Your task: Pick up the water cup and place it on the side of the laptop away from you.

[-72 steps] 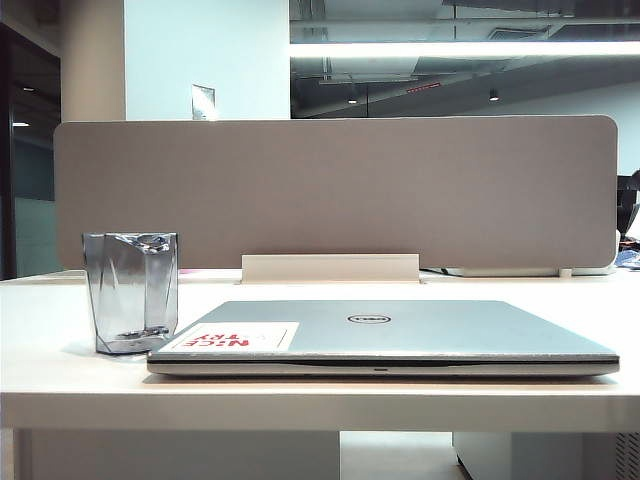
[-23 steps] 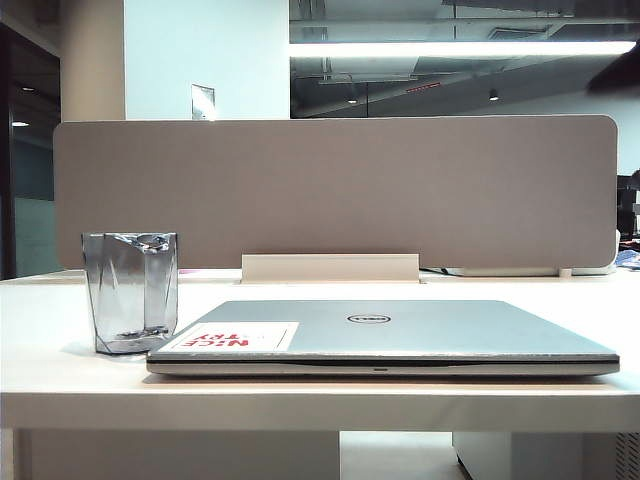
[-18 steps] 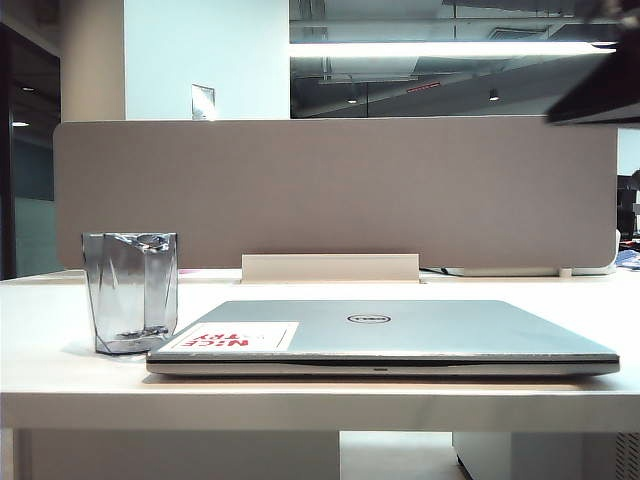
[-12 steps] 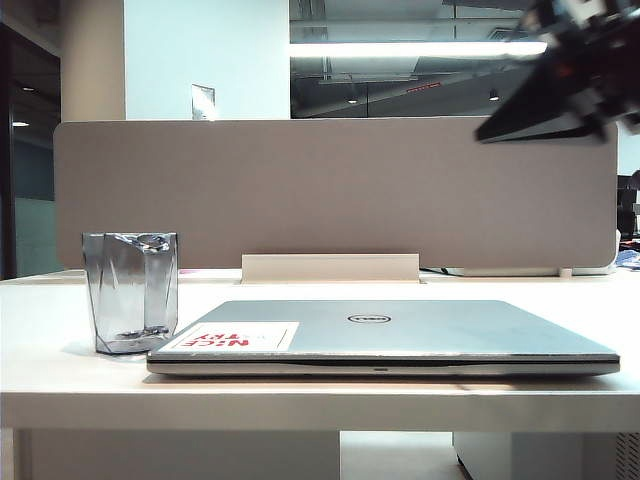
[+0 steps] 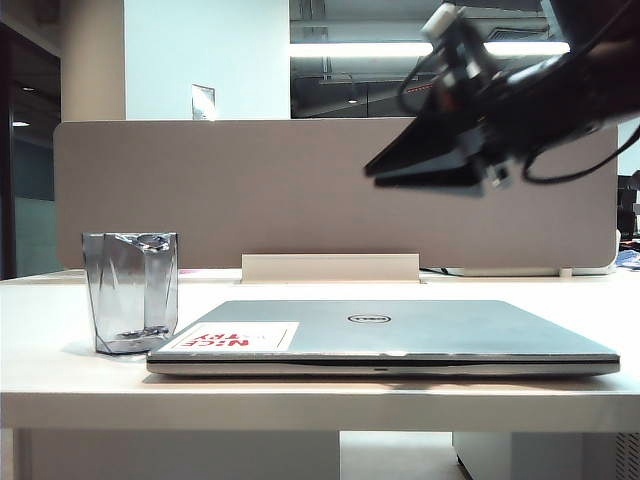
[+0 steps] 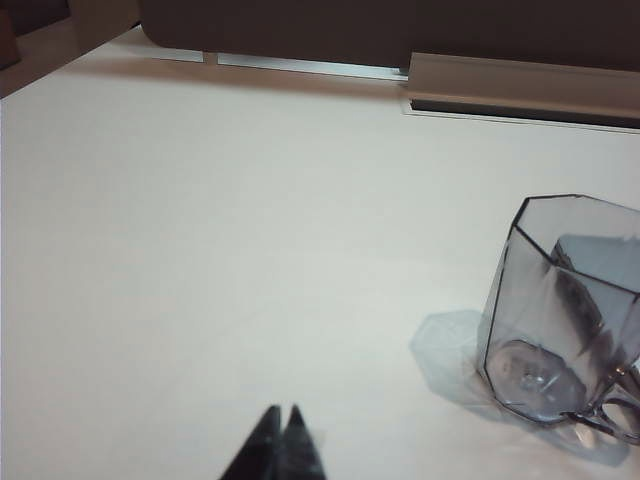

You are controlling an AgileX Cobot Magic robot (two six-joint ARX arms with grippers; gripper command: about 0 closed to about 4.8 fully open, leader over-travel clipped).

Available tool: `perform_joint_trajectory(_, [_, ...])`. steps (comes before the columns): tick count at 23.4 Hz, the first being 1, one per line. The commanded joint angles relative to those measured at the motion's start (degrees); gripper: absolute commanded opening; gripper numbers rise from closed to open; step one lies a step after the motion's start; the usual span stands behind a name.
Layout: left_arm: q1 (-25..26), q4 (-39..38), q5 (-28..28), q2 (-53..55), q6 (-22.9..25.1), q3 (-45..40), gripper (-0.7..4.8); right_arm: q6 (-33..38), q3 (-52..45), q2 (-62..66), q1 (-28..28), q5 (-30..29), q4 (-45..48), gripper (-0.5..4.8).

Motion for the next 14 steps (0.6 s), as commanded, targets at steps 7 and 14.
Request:
perform_joint_trajectory(7, [-0.1,0.3,0.2,0.1,0.0,0.2,-0.05,-0.1,5.3,10.8,5.9,-3.4,2.8,2.36])
perform_joint_trajectory(14, [0.0,0.3,0.2,0.1,0.0,0.2,-0.05,-5.0,10.4,18.7,9.4,-11.5,4.3,2.85])
